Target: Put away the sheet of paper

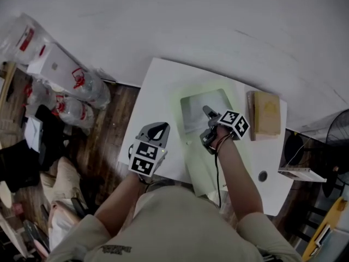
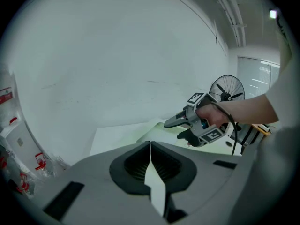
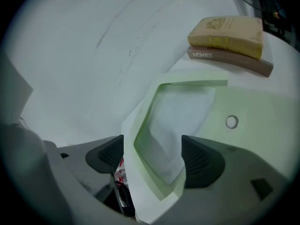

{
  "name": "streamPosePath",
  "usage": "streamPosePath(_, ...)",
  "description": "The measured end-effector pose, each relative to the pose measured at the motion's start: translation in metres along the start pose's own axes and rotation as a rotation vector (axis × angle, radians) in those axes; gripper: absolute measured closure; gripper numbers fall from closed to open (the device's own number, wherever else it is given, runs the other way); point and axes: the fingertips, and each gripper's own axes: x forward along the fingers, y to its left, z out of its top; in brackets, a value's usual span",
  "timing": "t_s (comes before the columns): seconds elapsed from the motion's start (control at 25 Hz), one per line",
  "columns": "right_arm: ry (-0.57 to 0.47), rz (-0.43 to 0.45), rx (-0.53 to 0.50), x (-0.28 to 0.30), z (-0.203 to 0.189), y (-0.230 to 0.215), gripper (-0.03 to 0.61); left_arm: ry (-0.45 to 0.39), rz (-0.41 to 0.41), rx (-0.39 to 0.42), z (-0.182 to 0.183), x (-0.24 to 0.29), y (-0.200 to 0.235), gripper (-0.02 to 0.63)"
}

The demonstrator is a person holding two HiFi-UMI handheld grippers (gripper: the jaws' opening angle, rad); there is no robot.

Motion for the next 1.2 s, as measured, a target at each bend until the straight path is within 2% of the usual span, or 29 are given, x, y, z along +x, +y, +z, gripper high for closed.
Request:
streamPosePath(0.16,-0.023,0.105,-0.067,-0.038,0.004,0.035,0.198,-0.032,0.012,0.021,0.018,-0.010,0.002,0.592)
streamPosePath(0.32,-0.060,0.218,-0.176,-0.081,0.011,0.077,0.209,-0.098,0.011,0.056,0.051,-0.026,-0.002,0.592)
streamPosePath(0.52,-0.140,0.320,-0.313,-0.133,0.022,0.120,0.272,-0.181,0.021,0.115,0.092,-0.045,-0.008,0.592)
streamPosePath(0.68,-0.188,0.412,-0.451,-0.171,0.024,0.149,0.376,-0.224,0.043,0.185,0.119,-0.062,-0.017,0.592)
streamPosePath(0.8,-0.265,0.396,-0.649,-0.198,0.028,0.163,0.422,-0.267,0.039,0.235,0.139,-0.073,-0.027,0.592)
streamPosePath(0.88,-0.309,0.389,-0.745,-0.215,0.030,0.171,0.440,-0.297,0.036,0.264,0.151,-0.081,-0.033,0.592)
streamPosePath(1.08,-0.430,0.416,-0.810,-0.261,0.038,0.186,0.514,-0.419,0.019,0.300,0.186,-0.109,-0.052,0.592)
streamPosePath(1.2,-0.512,0.396,-0.904,-0.287,0.038,0.192,0.528,-0.467,-0.014,0.258,0.199,-0.120,-0.059,0.592)
